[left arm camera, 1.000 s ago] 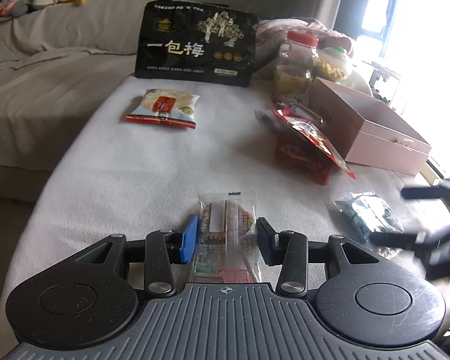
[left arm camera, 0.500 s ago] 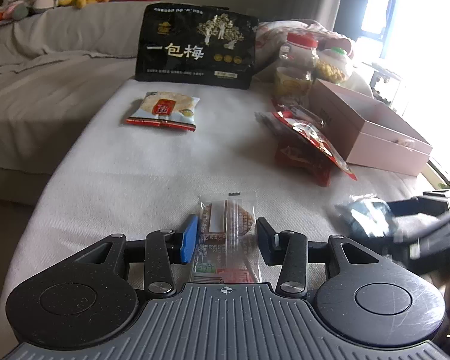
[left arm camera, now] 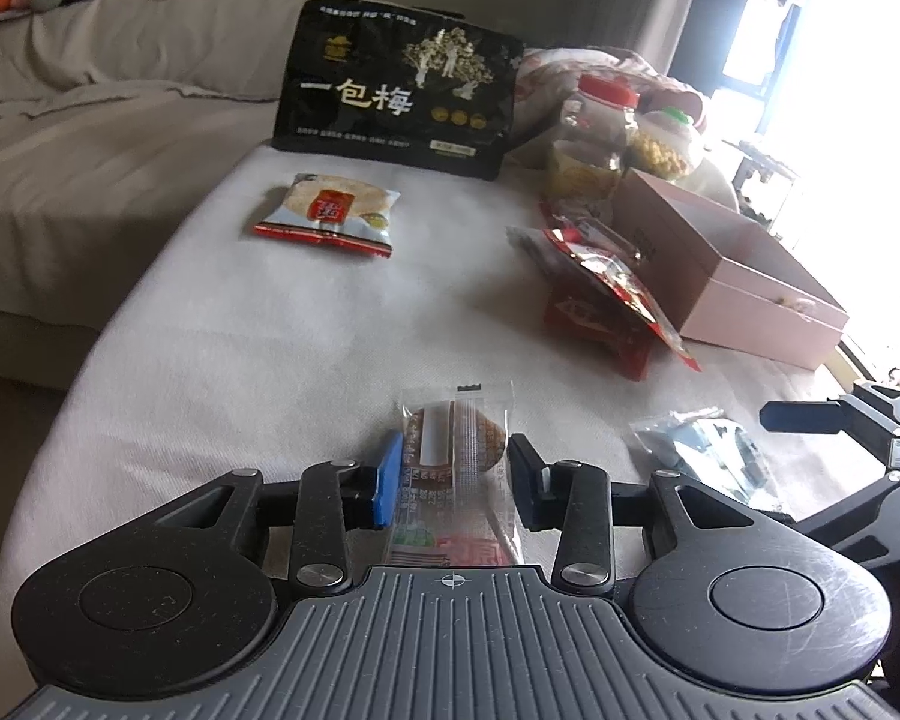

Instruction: Organize snacks

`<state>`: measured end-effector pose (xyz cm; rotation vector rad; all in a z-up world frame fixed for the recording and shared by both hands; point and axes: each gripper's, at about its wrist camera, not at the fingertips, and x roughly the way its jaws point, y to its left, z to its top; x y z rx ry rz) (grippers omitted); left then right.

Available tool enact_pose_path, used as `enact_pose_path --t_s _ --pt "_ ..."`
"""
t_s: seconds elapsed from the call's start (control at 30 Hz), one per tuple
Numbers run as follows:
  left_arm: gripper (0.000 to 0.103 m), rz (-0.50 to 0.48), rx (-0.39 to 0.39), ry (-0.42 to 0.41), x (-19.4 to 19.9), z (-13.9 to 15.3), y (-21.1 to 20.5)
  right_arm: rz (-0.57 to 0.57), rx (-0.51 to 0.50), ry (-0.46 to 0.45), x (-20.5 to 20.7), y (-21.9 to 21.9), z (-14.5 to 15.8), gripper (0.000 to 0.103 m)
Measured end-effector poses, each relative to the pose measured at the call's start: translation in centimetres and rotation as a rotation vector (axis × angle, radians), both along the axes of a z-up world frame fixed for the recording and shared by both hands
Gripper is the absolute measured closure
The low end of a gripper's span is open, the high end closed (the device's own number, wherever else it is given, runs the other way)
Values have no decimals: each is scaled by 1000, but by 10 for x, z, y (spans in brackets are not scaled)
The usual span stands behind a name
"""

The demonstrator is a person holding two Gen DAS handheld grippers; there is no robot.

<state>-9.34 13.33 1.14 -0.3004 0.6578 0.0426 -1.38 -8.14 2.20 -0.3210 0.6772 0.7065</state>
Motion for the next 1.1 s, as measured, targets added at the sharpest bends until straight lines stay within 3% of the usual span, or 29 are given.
enact_pose_path --t_s 0.17,0.23,0.33,0.4,0.47,0.6,0.67,0.83,1.1 --pt "61 -41 19 2 -1 2 -12 -32 52 39 8 -19 4 2" --pt "61 -52 23 5 -1 2 -17 -54 87 97 16 -22 5 3" --pt "61 -65 36 10 0 3 -23 -63 156 183 23 -20 4 7" --pt "61 -72 47 15 0 4 -27 -56 121 193 22 -8 1 15" --pt "61 -75 54 21 0 4 -29 -40 76 175 18 2 -3 17" --pt "61 -71 61 30 0 5 -31 9 -12 79 3 14 -3 37" --pt "61 -74 64 34 0 6 -34 30 -20 70 -2 12 0 41" --pt "61 -123 82 35 0 12 -48 5 19 49 -5 -20 16 42" --pt "61 -303 86 -10 5 37 -89 -183 117 -59 -8 -104 50 42"
